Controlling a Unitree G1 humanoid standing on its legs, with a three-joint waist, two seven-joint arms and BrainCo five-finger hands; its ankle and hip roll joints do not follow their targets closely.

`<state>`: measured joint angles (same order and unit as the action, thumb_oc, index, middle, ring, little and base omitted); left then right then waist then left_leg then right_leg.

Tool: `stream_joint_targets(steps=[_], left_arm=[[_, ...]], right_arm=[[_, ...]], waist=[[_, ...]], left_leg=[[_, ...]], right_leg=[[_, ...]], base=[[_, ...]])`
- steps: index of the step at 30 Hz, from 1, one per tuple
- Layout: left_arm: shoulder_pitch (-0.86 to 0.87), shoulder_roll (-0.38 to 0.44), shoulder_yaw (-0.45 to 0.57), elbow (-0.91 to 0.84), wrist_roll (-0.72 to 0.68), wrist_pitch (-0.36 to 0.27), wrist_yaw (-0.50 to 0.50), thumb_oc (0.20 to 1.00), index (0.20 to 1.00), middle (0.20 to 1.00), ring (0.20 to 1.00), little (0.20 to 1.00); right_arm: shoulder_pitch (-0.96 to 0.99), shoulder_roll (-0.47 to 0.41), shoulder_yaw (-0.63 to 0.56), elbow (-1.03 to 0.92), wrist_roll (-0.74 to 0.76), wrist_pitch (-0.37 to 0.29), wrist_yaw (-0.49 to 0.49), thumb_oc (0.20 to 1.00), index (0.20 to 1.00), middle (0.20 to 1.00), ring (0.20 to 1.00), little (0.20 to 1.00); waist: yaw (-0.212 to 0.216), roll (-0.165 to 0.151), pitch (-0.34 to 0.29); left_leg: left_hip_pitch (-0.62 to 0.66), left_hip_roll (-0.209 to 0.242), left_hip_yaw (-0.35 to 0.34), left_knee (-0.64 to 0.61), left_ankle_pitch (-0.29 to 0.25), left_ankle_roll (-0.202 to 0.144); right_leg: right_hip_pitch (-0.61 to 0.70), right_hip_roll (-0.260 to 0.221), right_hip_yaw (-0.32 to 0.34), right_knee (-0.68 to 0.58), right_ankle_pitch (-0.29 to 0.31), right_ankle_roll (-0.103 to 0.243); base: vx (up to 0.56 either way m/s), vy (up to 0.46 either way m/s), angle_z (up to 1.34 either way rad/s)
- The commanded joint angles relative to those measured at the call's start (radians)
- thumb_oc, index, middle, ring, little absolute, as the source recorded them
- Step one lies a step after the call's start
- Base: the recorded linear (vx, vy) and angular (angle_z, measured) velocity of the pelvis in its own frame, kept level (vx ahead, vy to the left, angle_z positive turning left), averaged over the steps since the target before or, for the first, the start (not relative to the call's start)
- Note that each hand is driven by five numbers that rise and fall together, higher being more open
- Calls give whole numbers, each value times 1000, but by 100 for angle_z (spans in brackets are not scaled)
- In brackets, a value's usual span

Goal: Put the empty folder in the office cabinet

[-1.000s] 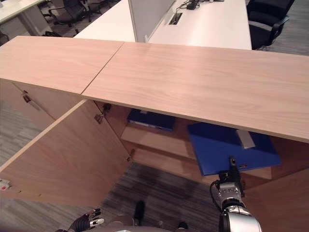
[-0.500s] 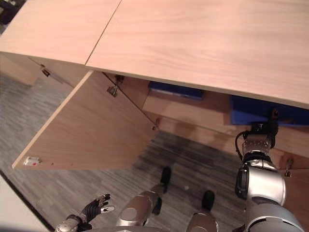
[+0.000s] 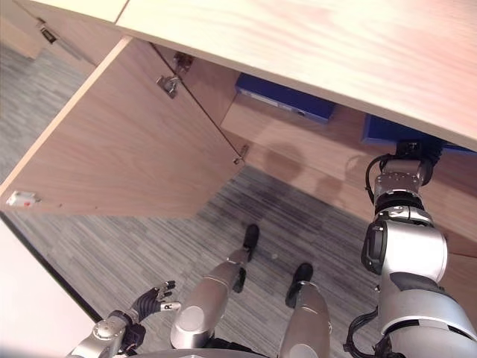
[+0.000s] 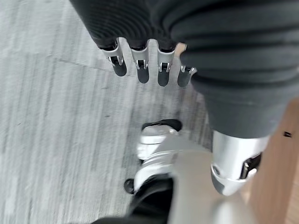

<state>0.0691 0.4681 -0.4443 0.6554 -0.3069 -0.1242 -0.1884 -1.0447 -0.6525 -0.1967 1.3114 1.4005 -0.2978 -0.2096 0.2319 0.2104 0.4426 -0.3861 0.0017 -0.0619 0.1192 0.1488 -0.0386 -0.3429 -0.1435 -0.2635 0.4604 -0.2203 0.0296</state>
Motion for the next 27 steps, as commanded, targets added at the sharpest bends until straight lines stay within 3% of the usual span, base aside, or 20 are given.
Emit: stream_joint_targets(steps=[1, 2, 3, 4, 6, 8, 10, 11, 12, 15, 17, 21, 27], left_arm=[[3, 45, 19, 16, -1, -9, -4, 1000, 1000, 1000, 1000, 1000], [7, 52, 27, 16, -10, -10, -5, 1000, 1000, 1000, 1000, 1000], [12, 58, 34, 16, -20, -11, -1, 1000, 1000, 1000, 1000, 1000], [15, 69, 46, 26, -25, -14, 7, 1000, 1000, 1000, 1000, 1000], [13, 84, 28, 19, -14, -20, 9, 1000, 1000, 1000, 1000, 1000], [7, 90, 13, -4, -11, -21, 2, 1000, 1000, 1000, 1000, 1000], [-21, 89, -7, 1, -23, -20, 3, 1000, 1000, 1000, 1000, 1000], [-22, 88, -7, 2, -23, -21, 3, 1000, 1000, 1000, 1000, 1000], [-39, 90, -12, 11, -22, -25, 6, 1000, 1000, 1000, 1000, 1000], [-33, 71, -10, 11, -29, -33, 7, 1000, 1000, 1000, 1000, 1000], [-8, 46, -34, -5, -18, -33, -11, 1000, 1000, 1000, 1000, 1000], [10, 18, -55, -6, -13, -30, -21, 1000, 1000, 1000, 1000, 1000], [12, 16, -69, 1, 2, -24, -19, 1000, 1000, 1000, 1000, 1000]], right_arm=[[-102, -129, 56, -56, -43, -44, 27, 200, 200, 200, 200, 200], [-91, -121, 49, -63, -46, -47, 24, 200, 200, 200, 200, 200], [-93, -109, 51, -72, -49, -47, 26, 200, 200, 200, 200, 200], [-109, -110, 55, -83, -52, -50, 27, 200, 200, 200, 200, 200], [-153, -123, 64, -63, -62, -41, 15, 200, 200, 200, 200, 200], [-176, -142, 65, -59, -51, -43, 16, 200, 200, 200, 200, 200], [-212, -175, 94, -47, -53, -53, 9, 200, 200, 200, 200, 200], [-214, -176, 96, -45, -53, -53, 9, 200, 200, 200, 200, 200], [-229, -214, 97, -33, -29, -54, 3, 200, 200, 200, 200, 200], [-254, -239, 114, -21, -28, -49, 7, 200, 200, 200, 200, 200], [-261, -264, 120, -7, -32, -44, 10, 200, 200, 200, 200, 200], [-283, -277, 130, -4, -41, -49, 7, 200, 200, 200, 200, 200], [-322, -260, 156, -4, -63, -54, -5, 200, 200, 200, 200, 200]], waist=[[29, -29, -42], [30, -36, -41], [27, -38, -30], [27, -36, -25], [24, -22, -19], [31, -2, -14], [47, 11, -12], [48, 13, -11], [46, 15, -32], [53, 25, -41], [55, 56, -71], [53, 107, -92], [53, 146, -83]], left_leg=[[-37, -11, 25, 98, -101, -15], [-26, -10, 29, 93, -118, -9], [-15, -9, 38, 90, -131, 1], [-1, 4, 54, 93, -151, 4], [9, 15, 58, 94, -158, 14], [13, 18, 62, 93, -166, 12], [9, 28, 61, 83, -164, -12], [11, 29, 61, 82, -164, -12], [-5, 28, 60, 69, -163, -37], [-4, 24, 91, 34, -131, -40], [18, 20, 96, -19, -113, -41], [27, 19, 95, -48, -100, -44], [20, 39, 78, -34, -104, -48]], right_leg=[[78, 30, -70, -41, -17, 102], [57, 17, -83, -3, 6, 129], [16, -19, -111, 65, 81, 183], [-10, -61, -149, 121, 119, 230], [-25, -91, -151, 158, 159, 232], [-7, -142, -139, 98, 152, 226], [43, -207, -116, -60, 173, 204], [46, -204, -116, -64, 175, 204], [103, -236, -42, -237, 209, 200], [122, -223, -26, -294, 256, 213], [112, -226, -37, -313, 264, 222], [96, -224, -42, -306, 241, 222], [61, -205, -46, -241, 182, 206]], base=[[107, 62, -9], [42, 102, -2], [19, 99, -17], [-27, 57, -35], [-18, -36, -54], [15, -27, -24], [-19, -81, -9], [-1, -203, -29], [17, -150, -25], [28, -60, 12], [107, -15, -29], [38, -22, -16], [29, -109, 3]])
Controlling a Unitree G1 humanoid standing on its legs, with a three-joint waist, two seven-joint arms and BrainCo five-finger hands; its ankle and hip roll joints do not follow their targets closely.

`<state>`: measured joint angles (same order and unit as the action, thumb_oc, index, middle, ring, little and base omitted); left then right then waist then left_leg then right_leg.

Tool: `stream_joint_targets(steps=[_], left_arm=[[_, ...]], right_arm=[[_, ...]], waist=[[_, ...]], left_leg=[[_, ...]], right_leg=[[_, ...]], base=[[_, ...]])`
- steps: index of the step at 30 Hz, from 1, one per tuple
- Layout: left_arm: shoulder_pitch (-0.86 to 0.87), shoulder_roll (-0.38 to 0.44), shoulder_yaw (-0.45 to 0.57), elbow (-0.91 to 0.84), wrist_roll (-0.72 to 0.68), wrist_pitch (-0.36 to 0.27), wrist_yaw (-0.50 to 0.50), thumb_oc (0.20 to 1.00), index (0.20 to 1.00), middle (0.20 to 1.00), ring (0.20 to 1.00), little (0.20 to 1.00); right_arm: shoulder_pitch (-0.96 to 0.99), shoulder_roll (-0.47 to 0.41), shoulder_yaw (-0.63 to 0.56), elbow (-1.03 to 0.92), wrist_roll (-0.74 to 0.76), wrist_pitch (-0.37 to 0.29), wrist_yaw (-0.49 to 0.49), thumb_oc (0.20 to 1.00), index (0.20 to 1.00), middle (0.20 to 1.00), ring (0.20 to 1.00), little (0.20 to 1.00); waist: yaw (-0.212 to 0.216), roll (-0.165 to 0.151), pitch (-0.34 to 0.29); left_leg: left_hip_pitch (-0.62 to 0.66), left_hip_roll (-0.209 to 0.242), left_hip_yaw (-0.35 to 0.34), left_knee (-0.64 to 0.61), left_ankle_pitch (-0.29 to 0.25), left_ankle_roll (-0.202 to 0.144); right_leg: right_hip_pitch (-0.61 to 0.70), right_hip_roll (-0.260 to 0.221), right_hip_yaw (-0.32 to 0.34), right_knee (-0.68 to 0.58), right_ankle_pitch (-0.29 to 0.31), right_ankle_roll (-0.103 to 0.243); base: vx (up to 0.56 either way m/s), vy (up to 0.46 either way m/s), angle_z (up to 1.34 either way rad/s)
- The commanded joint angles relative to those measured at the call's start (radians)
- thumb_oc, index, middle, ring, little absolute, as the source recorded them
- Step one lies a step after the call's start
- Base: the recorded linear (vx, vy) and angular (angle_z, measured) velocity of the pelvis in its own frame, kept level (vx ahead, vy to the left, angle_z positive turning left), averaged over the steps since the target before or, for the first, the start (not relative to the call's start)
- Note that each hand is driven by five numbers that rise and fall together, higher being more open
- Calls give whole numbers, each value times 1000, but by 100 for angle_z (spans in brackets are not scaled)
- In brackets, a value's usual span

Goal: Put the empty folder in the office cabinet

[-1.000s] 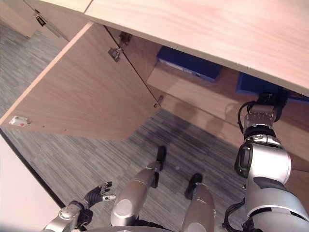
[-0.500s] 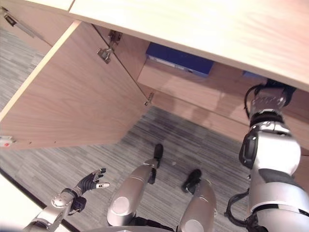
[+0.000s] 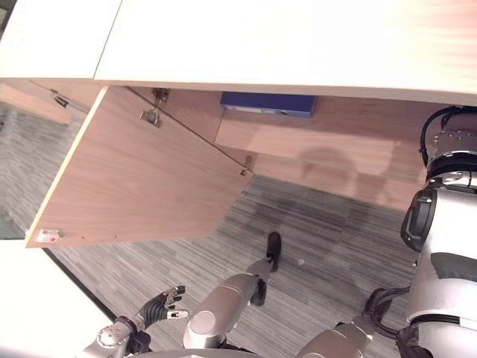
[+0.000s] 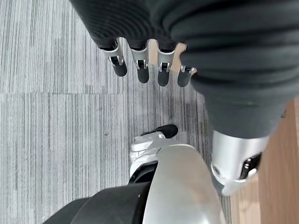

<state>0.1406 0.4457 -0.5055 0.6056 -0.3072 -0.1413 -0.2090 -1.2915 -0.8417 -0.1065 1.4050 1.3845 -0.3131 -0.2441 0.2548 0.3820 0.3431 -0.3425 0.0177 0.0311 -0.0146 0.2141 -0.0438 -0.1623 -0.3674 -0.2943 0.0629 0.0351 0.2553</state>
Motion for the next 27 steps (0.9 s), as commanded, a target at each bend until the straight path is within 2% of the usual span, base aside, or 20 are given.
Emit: stream_joint_targets(steps=[1, 5, 15, 21, 25, 26, 27], left_arm=[[-61, 38, -8, 49, -3, -5, 3, 1000, 1000, 1000, 1000, 1000], [-69, 44, -14, 45, -11, -3, 5, 1000, 1000, 1000, 1000, 1000], [-84, 44, -22, 59, -28, 1, 9, 1000, 1000, 1000, 1000, 1000], [-91, 50, -12, 65, -48, 2, 23, 1000, 1000, 1000, 1000, 1000], [-112, 64, 13, 73, -78, 7, 41, 1000, 1000, 1000, 1000, 1000], [-114, 69, 15, 75, -80, 6, 45, 1000, 1000, 1000, 1000, 1000], [-113, 75, 17, 73, -79, 3, 47, 1000, 1000, 1000, 1000, 1000]], right_arm=[[-82, -71, 69, -96, -49, -40, 28, 200, 200, 200, 200, 200], [-120, -75, 92, -86, -59, -39, 21, 200, 200, 200, 200, 200], [-180, -75, 162, -77, -92, -18, 24, 200, 200, 200, 200, 200], [-191, -55, 175, -77, -101, -19, 14, 200, 200, 200, 200, 200], [-190, -31, 166, -86, -103, -22, 6, 200, 200, 200, 200, 200], [-193, -26, 170, -87, -103, -22, 6, 200, 200, 200, 200, 200], [-195, -22, 169, -87, -103, -22, 6, 200, 200, 200, 200, 200]], waist=[[28, -22, 21], [23, -4, 37], [17, 26, 59], [12, 18, 80], [1, 2, 113], [-2, -6, 114], [-2, -8, 130]], left_leg=[[-26, 25, -18, 107, -171, -45], [-44, 32, -29, 130, -178, -54], [-78, 38, -33, 115, -162, -56], [-113, 43, -39, 114, -157, -57], [-185, 46, -48, 191, -181, -59], [-190, 43, -61, 207, -210, -62], [-217, 48, -54, 231, -198, -58]], right_leg=[[-128, 22, -14, 173, -83, -22], [-165, 31, -14, 239, -124, -33], [-251, 40, -2, 299, -154, -42], [-303, 58, 5, 333, -174, -55], [-374, 68, 16, 402, -209, -74], [-381, 72, 33, 422, -241, -71], [-401, 73, 21, 438, -228, -82]], base=[[17, -121, 12], [29, -117, 15], [29, -28, 2], [18, -44, 0], [14, -81, 4], [8, -83, 11], [124, -101, 14]])
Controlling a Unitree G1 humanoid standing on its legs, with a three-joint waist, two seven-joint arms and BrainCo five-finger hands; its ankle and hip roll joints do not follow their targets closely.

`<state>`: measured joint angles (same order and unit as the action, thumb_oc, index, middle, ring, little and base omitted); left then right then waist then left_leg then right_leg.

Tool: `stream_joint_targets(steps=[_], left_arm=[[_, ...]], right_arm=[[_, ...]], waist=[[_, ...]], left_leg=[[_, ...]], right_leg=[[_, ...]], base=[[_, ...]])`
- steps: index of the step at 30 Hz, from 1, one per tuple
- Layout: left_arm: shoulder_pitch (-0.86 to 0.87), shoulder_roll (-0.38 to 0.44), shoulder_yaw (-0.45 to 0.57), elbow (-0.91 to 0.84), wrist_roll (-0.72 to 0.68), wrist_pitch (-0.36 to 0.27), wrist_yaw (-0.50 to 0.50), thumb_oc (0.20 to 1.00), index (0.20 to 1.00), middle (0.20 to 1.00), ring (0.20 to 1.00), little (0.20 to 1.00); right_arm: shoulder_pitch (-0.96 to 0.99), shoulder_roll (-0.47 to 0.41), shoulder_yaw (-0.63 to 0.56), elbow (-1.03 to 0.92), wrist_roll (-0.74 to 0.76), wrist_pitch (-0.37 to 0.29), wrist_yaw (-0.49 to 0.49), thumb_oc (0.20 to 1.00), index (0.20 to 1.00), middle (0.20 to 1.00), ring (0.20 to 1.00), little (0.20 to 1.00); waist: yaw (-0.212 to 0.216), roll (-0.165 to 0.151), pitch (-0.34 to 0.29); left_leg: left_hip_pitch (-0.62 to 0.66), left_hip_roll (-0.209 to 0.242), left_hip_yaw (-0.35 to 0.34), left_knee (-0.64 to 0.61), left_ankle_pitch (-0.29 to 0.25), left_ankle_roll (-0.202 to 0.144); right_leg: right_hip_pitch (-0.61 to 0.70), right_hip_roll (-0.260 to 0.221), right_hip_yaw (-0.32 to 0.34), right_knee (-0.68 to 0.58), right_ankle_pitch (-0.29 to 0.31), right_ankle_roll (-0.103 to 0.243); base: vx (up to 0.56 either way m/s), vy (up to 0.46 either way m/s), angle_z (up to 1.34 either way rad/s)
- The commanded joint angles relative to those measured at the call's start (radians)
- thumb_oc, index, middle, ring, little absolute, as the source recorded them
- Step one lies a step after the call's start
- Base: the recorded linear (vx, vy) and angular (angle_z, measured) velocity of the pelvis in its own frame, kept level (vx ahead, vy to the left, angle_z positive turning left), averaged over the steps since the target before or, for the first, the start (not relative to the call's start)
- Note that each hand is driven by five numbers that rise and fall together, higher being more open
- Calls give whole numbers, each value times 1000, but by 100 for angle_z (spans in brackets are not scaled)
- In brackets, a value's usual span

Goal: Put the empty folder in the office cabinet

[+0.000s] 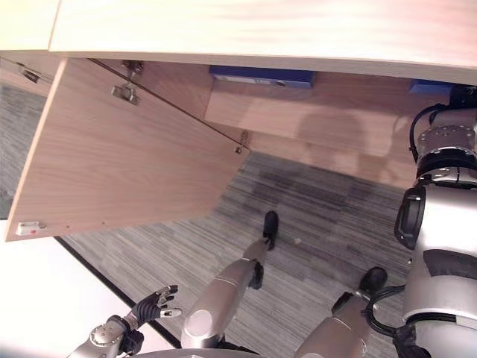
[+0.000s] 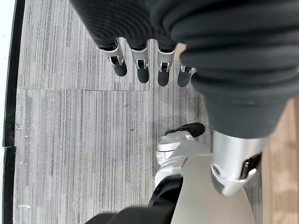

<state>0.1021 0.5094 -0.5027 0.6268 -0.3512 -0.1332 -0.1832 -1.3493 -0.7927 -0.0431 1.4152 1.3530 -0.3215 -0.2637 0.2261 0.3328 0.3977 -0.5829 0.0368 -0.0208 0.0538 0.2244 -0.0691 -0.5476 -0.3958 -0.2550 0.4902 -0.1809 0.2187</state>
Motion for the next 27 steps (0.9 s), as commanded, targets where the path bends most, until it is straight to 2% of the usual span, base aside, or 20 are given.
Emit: stream_joint_targets(steps=[1, 5, 16, 22, 27], left_arm=[[-76, 19, 18, 54, -35, -3, 23, 1000, 1000, 1000, 1000, 1000], [-71, 49, 33, 43, -47, -5, 34, 1000, 1000, 1000, 1000, 1000], [-68, 104, 96, 24, -113, -9, 49, 1000, 1000, 1000, 1000, 1000], [-71, 142, 102, -17, -129, -13, 42, 1000, 1000, 1000, 1000, 1000], [-105, 173, 146, -114, -167, -43, 67, 1000, 1000, 1000, 1000, 1000]], right_arm=[[-144, -67, 106, -98, -70, -14, 26, 200, 200, 200, 200, 200], [-155, -49, 112, -107, -61, -23, 21, 200, 200, 200, 200, 200], [-196, -68, 139, -85, -47, -9, 31, 200, 200, 200, 200, 200], [-275, -87, 209, -67, -63, 4, 34, 200, 200, 200, 200, 200], [-350, -87, 293, -112, -114, -4, 11, 200, 200, 200, 200, 200]], waist=[[22, 28, 75], [11, 1, 109], [14, -26, 122], [25, -23, 98], [28, -43, 78]], left_leg=[[4, 27, -15, 198, -247, -35], [-84, 32, -30, 302, -289, -29], [-238, 22, -48, 469, -356, -18], [-286, 7, -54, 485, -361, -16], [-298, 12, -59, 456, -348, -20]], right_leg=[[-33, 104, -1, 42, -53, -42], [-111, 114, 6, 129, -92, -59], [-249, 115, 18, 275, -140, -71], [-299, 105, 25, 310, -160, -77], [-319, 108, 22, 307, -156, -82]], base=[[35, -101, 5], [39, -65, 4], [2, -20, 4], [4, 6, 1], [4, 4, 1]])
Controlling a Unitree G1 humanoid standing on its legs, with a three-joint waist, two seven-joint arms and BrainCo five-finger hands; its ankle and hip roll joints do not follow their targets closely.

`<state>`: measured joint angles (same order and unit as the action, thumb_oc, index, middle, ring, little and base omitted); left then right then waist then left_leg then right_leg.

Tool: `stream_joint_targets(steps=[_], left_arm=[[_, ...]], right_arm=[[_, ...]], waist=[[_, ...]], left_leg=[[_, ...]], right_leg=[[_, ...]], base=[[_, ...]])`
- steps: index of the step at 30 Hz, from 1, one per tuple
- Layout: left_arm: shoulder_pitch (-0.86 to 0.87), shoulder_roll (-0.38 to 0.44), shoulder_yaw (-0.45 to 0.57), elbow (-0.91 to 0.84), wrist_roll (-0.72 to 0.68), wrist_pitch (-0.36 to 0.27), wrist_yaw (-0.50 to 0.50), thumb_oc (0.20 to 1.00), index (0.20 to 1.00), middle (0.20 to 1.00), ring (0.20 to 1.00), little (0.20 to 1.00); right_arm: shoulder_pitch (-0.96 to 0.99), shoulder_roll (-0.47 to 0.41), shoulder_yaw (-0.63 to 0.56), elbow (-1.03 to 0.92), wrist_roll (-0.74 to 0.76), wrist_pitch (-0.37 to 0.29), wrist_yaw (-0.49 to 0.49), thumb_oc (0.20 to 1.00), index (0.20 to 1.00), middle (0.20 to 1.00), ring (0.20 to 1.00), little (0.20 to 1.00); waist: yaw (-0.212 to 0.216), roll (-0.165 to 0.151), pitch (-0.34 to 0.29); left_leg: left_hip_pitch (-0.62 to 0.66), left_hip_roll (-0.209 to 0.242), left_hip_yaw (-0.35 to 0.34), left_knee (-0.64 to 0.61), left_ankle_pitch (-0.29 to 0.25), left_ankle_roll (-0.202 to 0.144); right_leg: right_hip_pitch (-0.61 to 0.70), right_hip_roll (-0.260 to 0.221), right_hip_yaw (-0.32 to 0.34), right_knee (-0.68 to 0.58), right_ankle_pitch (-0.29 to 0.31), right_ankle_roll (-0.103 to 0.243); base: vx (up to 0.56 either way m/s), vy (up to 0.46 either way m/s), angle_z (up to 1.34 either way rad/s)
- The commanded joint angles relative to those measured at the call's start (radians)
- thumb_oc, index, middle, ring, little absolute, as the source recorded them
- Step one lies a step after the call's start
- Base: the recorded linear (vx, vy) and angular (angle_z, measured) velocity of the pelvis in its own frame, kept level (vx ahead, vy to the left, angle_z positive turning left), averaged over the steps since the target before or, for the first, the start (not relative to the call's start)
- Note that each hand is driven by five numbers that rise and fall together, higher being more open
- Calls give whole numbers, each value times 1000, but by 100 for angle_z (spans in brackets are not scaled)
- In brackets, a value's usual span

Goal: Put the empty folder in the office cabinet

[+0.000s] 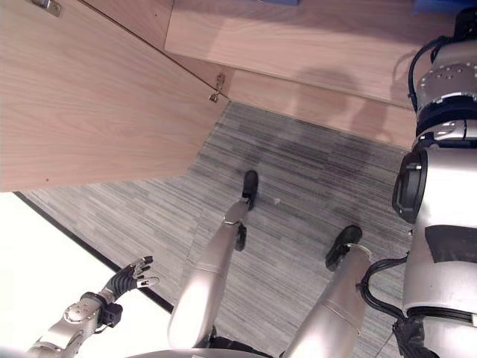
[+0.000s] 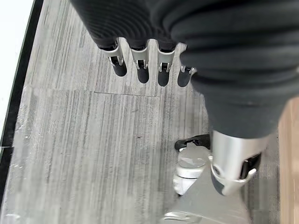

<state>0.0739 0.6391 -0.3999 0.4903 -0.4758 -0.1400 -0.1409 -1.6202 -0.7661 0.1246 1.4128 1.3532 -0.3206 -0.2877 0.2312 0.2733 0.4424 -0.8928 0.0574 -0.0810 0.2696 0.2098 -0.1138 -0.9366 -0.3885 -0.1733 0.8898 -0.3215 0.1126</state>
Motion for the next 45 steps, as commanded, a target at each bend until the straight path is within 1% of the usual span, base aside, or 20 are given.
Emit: stream_joint_targets(steps=[1, 4, 8, 9, 16, 18, 19, 21, 22, 23, 24, 26, 28, 36, 38, 45], left_arm=[[-89, 48, 51, -1, -59, -37, 26, 1000, 1000, 1000, 1000, 1000], [-111, 62, 71, -56, -105, -49, 30, 1000, 1000, 1000, 1000, 1000], [-119, 74, 83, -104, -124, -50, 28, 1000, 1000, 1000, 1000, 1000], [-108, 75, 80, -91, -113, -47, 27, 1000, 1000, 1000, 1000, 1000], [-100, 78, 88, -62, -97, -41, 41, 1000, 1000, 1000, 1000, 1000], [-106, 81, 84, -51, -86, -39, 60, 1000, 1000, 1000, 1000, 1000], [-108, 81, 82, -50, -85, -38, 62, 1000, 1000, 1000, 1000, 1000], [-116, 87, 69, -45, -66, -33, 79, 1000, 1000, 1000, 1000, 1000], [-125, 101, 54, -48, -43, -29, 98, 1000, 1000, 1000, 1000, 1000], [-129, 105, 49, -48, -35, -26, 105, 1000, 1000, 1000, 1000, 1000], [-139, 110, 40, -36, -14, -23, 112, 1000, 1000, 1000, 1000, 1000], [-144, 111, 35, -34, -4, -24, 114, 1000, 1000, 1000, 1000, 1000], [-156, 116, 26, -25, 15, -23, 114, 1000, 1000, 1000, 1000, 1000], [-156, 90, 42, -22, 4, -19, 116, 1000, 1000, 1000, 1000, 1000], [-153, 80, 43, -27, 7, -19, 114, 1000, 1000, 1000, 1000, 1000], [-154, 47, 45, -23, 1, -15, 115, 1000, 1000, 1000, 1000, 1000]], right_arm=[[-83, -116, 134, -112, -122, -4, 34, 200, 200, 200, 200, 200], [-99, -119, 158, -116, -143, 2, 22, 200, 200, 200, 200, 200], [-126, -121, 187, -96, -152, 17, 25, 200, 200, 200, 200, 200], [-138, -114, 202, -74, -163, 33, 27, 1000, 1000, 1000, 1000, 1000], [-136, -106, 208, -25, -183, 67, 13, 1000, 1000, 1000, 1000, 1000], [-137, -106, 207, 30, -213, 98, -27, 1000, 1000, 1000, 1000, 1000], [-143, -107, 210, 35, -215, 101, -28, 1000, 1000, 1000, 1000, 1000], [-155, -113, 215, 100, -258, 153, -65, 1000, 1000, 1000, 1000, 1000], [-168, -113, 233, 145, -337, 203, -112, 1000, 1000, 1000, 1000, 1000], [-167, -105, 230, 152, -354, 222, -123, 1000, 1000, 1000, 1000, 1000], [-149, -105, 219, 183, -381, 256, -142, 1000, 1000, 1000, 1000, 1000], [-134, -105, 212, 194, -393, 271, -149, 1000, 1000, 1000, 1000, 1000], [-106, -111, 193, 236, -408, 321, -152, 1000, 1000, 1000, 1000, 1000], [-58, -111, 152, 240, -421, 351, -150, 1000, 1000, 1000, 1000, 1000], [-50, -111, 150, 238, -444, 357, -152, 1000, 1000, 1000, 1000, 1000], [20, -95, 86, 241, -411, 352, -153, 1000, 1000, 1000, 1000, 1000]], waist=[[22, 12, 32], [20, -2, 32], [21, -24, 25], [21, -28, 22], [17, -29, 19], [14, -33, 16], [15, -33, 18], [12, -37, 17], [10, -40, 16], [9, -40, 18], [9, -42, 19], [9, -41, 20], [13, -43, 16], [20, -39, 11], [20, -36, 7], [21, -27, 5]], left_leg=[[12, -8, -2, 235, -331, 22], [11, -8, -7, 225, -327, 19], [14, -8, -13, 209, -326, 20], [19, -9, -9, 191, -320, 21], [40, -10, -3, 159, -308, 19], [50, -9, -3, 146, -305, 18], [52, -9, -3, 144, -304, 18], [57, -10, -5, 141, -304, 18], [64, -12, -5, 134, -302, 18], [70, -12, -4, 129, -301, 18], [81, -14, -4, 120, -299, 18], [88, -16, -4, 114, -297, 18], [98, -19, -7, 102, -295, 20], [109, -25, -4, 83, -286, 25], [112, -26, -2, 73, -282, 27], [148, -26, 1, 32, -268, 26]], right_leg=[[70, 101, -62, -95, -15, 24], [71, 105, -69, -102, -16, 20], [73, 113, -75, -114, -12, 18], [77, 119, -72, -127, -4, 16], [90, 122, -71, -149, 6, 14], [98, 124, -72, -157, 7, 12], [100, 124, -72, -159, 7, 12], [107, 125, -76, -165, 9, 11], [115, 127, -76, -171, 13, 9], [121, 127, -78, -176, 15, 10], [134, 126, -83, -186, 20, 12], [140, 126, -84, -192, 22, 13], [156, 122, -86, -205, 28, 13], [162, 114, -84, -217, 41, 17], [165, 112, -83, -223, 44, 18], [195, 115, -85, -256, 55, 19]], base=[[5, -29, 5], [-6, -31, 4], [-11, -12, 4], [-17, 25, 4], [-3, 5, 0], [0, 0, 0], [0, 0, 0], [-15, 1, 0], [0, 0, 0], [-36, -2, 2], [0, 0, 0], [0, 0, 0], [0, 0, 0], [-4, 3, 0], [-9, 16, 0], [0, 0, 0]])
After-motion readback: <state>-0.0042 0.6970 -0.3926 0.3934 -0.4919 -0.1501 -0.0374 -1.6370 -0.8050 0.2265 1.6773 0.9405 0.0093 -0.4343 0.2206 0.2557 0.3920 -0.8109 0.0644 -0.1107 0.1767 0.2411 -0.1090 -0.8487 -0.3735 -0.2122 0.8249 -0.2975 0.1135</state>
